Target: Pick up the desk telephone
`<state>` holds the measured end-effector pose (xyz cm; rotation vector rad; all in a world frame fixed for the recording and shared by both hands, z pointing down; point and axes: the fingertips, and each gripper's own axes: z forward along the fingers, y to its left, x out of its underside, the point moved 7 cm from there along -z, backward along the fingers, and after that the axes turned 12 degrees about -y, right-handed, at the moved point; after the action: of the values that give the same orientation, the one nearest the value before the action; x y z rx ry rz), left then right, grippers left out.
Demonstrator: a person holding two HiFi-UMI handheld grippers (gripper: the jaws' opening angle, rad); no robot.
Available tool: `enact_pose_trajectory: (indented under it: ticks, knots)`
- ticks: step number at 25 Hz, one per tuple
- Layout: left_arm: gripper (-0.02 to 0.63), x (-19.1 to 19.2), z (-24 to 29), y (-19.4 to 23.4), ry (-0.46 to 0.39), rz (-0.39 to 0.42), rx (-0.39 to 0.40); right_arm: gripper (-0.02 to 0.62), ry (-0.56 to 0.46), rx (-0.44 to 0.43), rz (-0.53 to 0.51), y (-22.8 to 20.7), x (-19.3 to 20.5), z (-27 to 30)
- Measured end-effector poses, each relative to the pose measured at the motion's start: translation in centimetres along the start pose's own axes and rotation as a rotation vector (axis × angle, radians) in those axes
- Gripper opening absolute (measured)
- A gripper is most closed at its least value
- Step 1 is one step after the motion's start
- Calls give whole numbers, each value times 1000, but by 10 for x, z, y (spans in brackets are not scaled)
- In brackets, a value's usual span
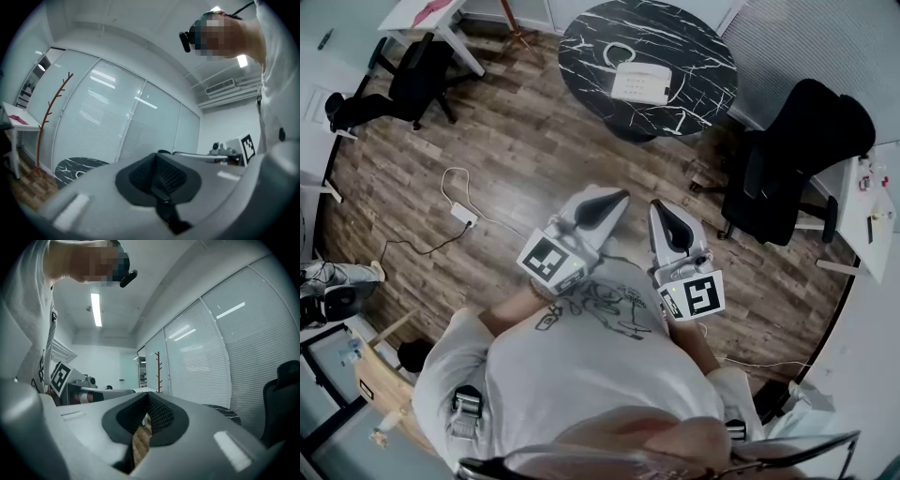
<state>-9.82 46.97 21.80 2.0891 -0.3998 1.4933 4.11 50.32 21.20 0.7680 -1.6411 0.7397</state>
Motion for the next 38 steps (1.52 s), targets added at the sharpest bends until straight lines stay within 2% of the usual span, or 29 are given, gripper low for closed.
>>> enact_pose_trajectory:
  ticks: [9, 15, 32, 38]
  knots:
    - [3, 1, 19, 29, -9, -12, 5, 6, 1, 2, -4, -21, 9, 27]
    - [3, 1, 42, 63, -2, -11, 6, 6, 8, -10, -12, -44, 14, 61]
    - [3, -17, 136, 233, 8, -31, 30, 6, 38, -17, -34, -134, 33, 232]
    - [3, -17, 159, 280, 27, -45, 41, 6, 47, -1, -36, -158, 42, 277]
